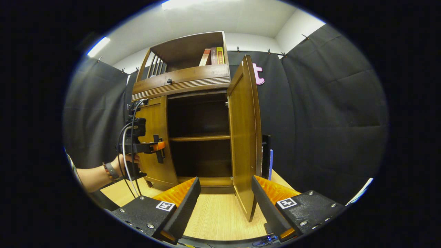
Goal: Open the right door of the double-door shoe cabinet with the right hand, and open the left door with the left hand.
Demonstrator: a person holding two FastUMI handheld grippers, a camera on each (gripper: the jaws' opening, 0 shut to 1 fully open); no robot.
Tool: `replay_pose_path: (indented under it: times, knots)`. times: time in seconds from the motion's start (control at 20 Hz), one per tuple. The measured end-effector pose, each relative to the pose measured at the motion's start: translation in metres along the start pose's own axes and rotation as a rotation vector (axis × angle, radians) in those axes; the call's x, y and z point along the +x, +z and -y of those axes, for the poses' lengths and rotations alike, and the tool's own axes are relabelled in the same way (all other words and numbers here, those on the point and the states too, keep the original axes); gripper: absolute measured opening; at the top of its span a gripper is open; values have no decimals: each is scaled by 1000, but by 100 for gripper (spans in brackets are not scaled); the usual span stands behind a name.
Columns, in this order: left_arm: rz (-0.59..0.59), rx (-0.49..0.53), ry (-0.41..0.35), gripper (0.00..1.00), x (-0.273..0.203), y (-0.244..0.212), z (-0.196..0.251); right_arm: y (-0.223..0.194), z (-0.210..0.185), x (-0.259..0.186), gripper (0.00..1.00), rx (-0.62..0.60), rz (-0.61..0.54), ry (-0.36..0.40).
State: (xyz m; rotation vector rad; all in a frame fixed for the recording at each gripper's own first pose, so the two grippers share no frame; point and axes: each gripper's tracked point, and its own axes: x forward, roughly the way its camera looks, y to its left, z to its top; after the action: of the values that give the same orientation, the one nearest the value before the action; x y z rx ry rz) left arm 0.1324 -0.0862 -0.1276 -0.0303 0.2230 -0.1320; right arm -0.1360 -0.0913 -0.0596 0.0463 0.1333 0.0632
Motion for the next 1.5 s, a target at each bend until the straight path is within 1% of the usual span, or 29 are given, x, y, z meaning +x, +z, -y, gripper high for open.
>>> replay_pose_path:
  times: [0.1, 0.2, 0.35, 0.4, 0.45, 0.75, 0.9, 0.95, 1.0, 1.05, 1.1, 1.2, 1.25, 1.3, 1.4, 1.5]
  knots:
    - [-4, 7, 12, 32, -25, 0, -7, -2, -4, 3, 100, 1, -5, 7]
    - [-4, 2, 40, 31, -50, 2, -16, -5, -10, 7, 100, 5, -16, 26]
    - [-4, -20, 74, 32, -86, 2, -33, -7, -24, 16, 100, 3, -28, 66]
    - [-2, -31, 81, 31, -96, 3, -39, -8, -29, 19, 92, -1, -30, 79]
    - [1, -37, 90, 30, -107, 3, -45, -9, -34, 21, 92, -4, -30, 91]
    - [-2, -62, 185, 31, -158, 5, -95, -15, -73, 40, 92, 4, -45, 178]
    - [4, -64, 266, 32, -180, 3, -131, -16, -93, 46, 92, 5, -50, 211]
    - [-1, -64, 281, 32, -186, 2, -143, -18, -101, 48, 92, 13, -52, 225]
    - [1, -65, 326, 25, -193, 0, -163, -19, -109, 49, 92, 21, -55, 240]
    - [4, -65, 346, 18, -203, 1, -177, -19, -117, 50, 92, 26, -58, 254]
    - [14, -81, 303, 12, -203, 1, -181, -21, -124, 53, 92, 27, -61, 266]
    - [30, -90, 250, 12, -205, 0, -190, -23, -136, 56, 92, 20, -67, 283]
    - [29, -73, 240, 19, -205, -1, -199, -22, -141, 57, 92, 16, -67, 288]
    - [24, -50, 223, 12, -206, -2, -204, -22, -143, 58, 92, 12, -65, 289]
    - [25, -12, 178, 12, -208, -2, -215, -21, -148, 60, 92, 13, -59, 288]
    - [30, -1, 126, 12, -209, 0, -231, -22, -150, 63, 92, 19, -61, 283]
